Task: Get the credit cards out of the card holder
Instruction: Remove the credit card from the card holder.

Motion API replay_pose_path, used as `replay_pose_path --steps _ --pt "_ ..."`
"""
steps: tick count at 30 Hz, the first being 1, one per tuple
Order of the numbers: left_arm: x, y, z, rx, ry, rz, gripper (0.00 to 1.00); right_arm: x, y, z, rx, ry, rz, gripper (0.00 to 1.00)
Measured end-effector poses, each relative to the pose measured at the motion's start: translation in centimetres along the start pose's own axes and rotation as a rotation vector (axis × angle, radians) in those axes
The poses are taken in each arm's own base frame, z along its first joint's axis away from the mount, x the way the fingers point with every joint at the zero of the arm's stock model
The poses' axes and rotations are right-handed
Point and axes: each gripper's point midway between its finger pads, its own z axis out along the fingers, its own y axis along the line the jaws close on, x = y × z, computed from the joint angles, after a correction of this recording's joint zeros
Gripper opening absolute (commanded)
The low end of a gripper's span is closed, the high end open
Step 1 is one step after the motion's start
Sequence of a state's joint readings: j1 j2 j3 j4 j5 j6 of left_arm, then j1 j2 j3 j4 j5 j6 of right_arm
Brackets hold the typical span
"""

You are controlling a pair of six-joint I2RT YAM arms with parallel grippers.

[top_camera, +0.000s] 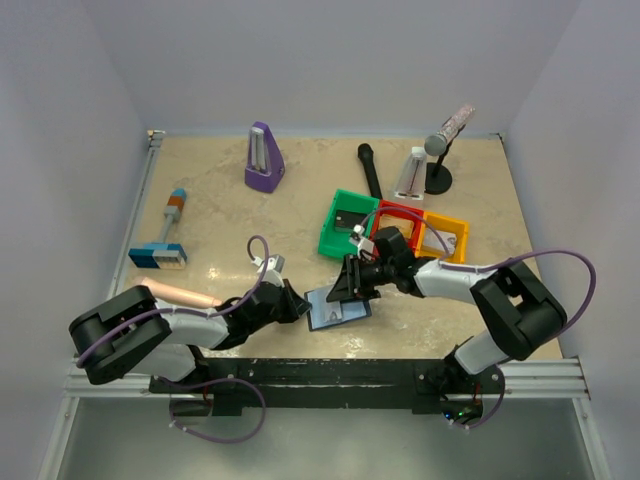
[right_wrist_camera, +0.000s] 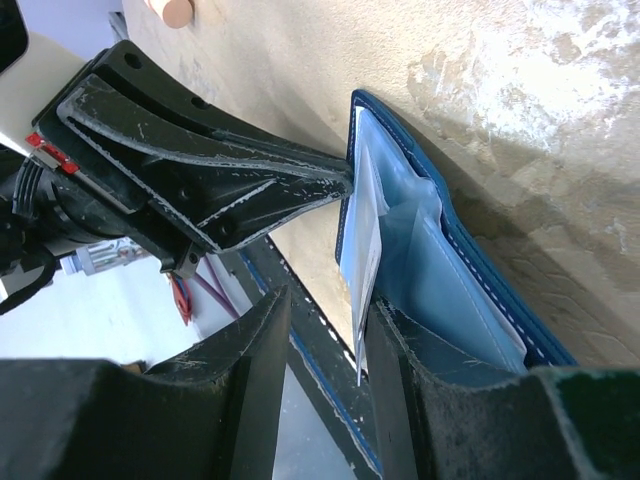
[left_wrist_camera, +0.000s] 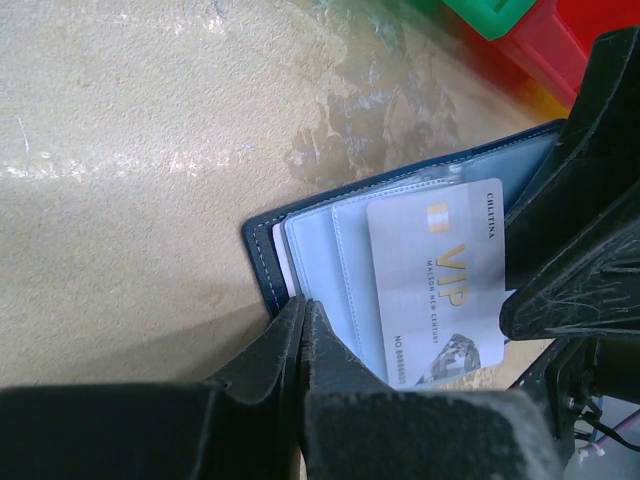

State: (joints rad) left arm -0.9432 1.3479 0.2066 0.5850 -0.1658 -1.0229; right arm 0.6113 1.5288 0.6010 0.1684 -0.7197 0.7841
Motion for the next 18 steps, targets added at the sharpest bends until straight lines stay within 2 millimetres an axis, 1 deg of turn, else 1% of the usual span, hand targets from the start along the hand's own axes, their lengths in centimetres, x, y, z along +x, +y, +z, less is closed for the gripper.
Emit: replay_pose_path --steps 6,9,18 --pt "0.0 0.1 0.0 -0.006 -0.001 -0.014 0.00 -0.1 0.0 -0.6 0.007 -0.011 -0.004 0.39" --pt "0.0 0.1 0.1 -0.008 -0.001 -0.016 0.00 0.0 -0.4 -0.7 0.014 -0.011 0.001 0.39" --pt "0.0 0.1 0.1 -0.008 -0.002 -0.017 0.00 0.0 -1.0 -1.0 0.028 -0.012 0.010 0.32"
